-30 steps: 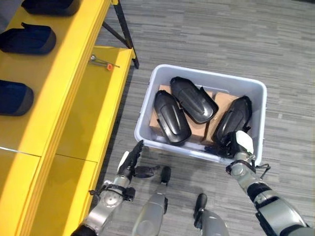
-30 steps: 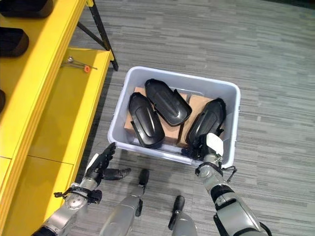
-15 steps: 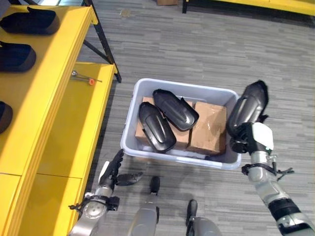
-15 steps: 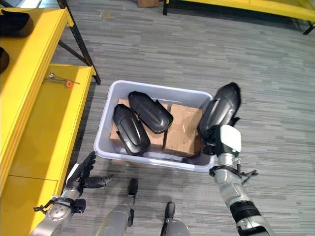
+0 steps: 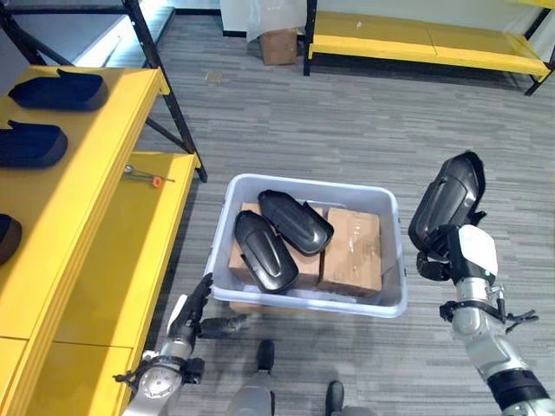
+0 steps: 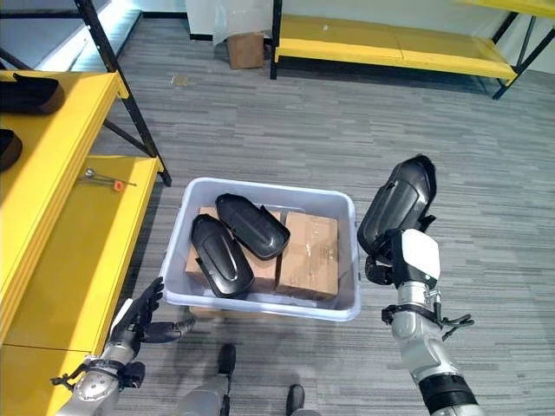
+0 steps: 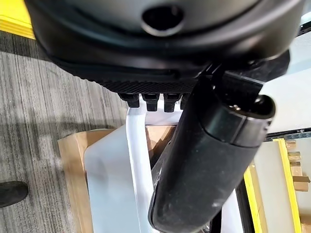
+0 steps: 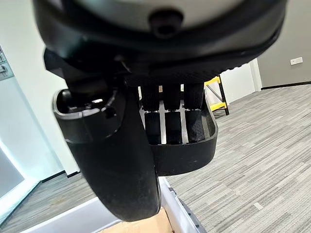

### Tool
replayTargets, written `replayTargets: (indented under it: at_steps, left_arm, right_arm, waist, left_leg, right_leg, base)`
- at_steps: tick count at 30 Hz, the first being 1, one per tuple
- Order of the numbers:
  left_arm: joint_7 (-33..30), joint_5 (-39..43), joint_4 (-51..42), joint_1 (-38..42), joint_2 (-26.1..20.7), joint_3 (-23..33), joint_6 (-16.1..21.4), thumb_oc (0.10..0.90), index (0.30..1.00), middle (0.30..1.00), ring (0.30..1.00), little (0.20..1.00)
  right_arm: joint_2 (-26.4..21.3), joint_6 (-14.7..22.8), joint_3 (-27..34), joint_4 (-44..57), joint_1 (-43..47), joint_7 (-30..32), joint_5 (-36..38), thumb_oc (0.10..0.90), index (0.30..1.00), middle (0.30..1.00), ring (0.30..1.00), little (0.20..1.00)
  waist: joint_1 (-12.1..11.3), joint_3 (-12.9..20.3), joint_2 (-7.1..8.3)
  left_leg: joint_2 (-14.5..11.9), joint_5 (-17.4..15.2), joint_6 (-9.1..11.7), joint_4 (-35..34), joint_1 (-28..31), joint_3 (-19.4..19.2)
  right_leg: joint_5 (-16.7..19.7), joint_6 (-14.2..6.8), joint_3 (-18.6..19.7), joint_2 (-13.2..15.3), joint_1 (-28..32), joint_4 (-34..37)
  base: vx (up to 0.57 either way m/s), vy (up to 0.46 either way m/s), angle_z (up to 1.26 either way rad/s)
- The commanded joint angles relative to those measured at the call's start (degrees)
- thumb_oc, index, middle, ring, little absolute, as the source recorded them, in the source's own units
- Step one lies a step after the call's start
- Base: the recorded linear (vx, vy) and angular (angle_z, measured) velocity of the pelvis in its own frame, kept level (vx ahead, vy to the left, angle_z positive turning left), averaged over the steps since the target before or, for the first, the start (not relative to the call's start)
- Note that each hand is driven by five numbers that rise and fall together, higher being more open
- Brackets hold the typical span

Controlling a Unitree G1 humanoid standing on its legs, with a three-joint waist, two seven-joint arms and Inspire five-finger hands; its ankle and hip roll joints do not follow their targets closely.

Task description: Move parts from the plastic box to the shelf.

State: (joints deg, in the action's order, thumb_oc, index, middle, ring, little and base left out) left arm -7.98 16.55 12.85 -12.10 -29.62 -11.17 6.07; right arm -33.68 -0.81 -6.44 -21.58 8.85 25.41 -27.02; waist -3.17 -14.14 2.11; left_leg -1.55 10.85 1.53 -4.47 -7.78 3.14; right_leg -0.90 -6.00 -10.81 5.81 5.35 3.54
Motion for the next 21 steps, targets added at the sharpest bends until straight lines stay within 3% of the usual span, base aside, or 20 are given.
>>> replayTargets:
  at_steps: [1, 9, 18, 21]
  left_arm:
    - [0.3, -2.2, -2.6, 0.3, 0.8, 1.6, 2.8, 0.9, 1.0, 1.0, 1.0, 1.0]
    - [0.0, -3.1, -3.0, -0.5, 1.3, 2.5, 2.5, 0.9, 1.0, 1.0, 1.0, 1.0]
    - [-1.3, -2.8, -3.5, -0.5, 2.4, 3.5, 2.5, 0.9, 1.0, 1.0, 1.0, 1.0]
    - [-1.5, -2.2, -3.8, -0.3, 2.6, 3.3, 2.7, 0.9, 1.0, 1.0, 1.0, 1.0]
  right_arm:
    - [-7.9, 3.1, 1.6, 6.5, 4.3, 3.2, -4.6, 0.4, 0.3, 0.3, 0.3, 0.3]
    - [-10.1, 5.1, -0.8, 13.8, 6.6, -0.1, -6.3, 0.4, 0.3, 0.3, 0.3, 0.3]
    - [-11.2, 7.5, -7.0, 19.7, 14.4, -3.8, -4.9, 0.4, 0.3, 0.3, 0.3, 0.3]
    - [-11.3, 7.7, -10.4, 19.5, 18.2, -4.6, -5.6, 0.4, 0.3, 0.3, 0.3, 0.3]
  waist:
    - [-0.7, 7.9, 0.44]
    - [-1.2, 8.9, 0.9]
    - [-3.7, 8.9, 1.16]
    - [-5.5, 8.5, 0.78]
  left_leg:
    - [-2.6, -4.4, 0.4, 0.1, 2.4, 0.9]
    - [-3.4, -4.5, 0.8, 0.2, 3.7, 1.1]
    - [-4.2, -2.8, 2.6, 1.5, 2.5, 4.0]
    - [-4.1, -1.9, 3.2, 2.2, 1.5, 5.4]
  right_leg:
    - [0.7, -0.5, -2.0, -0.8, -7.3, -4.6]
    - [-0.7, 0.0, -1.9, -1.4, -6.2, -5.7]
    - [-2.2, 1.5, -5.1, -2.8, -4.5, -5.7]
    - [-2.4, 2.1, -6.7, -3.2, -3.7, -5.1]
  base:
    - [0.0, 0.0, 0.0]
    - [0.0, -0.018, -0.02]
    - [-0.05, -0.072, 0.13]
    - [-0.07, -0.076, 0.34]
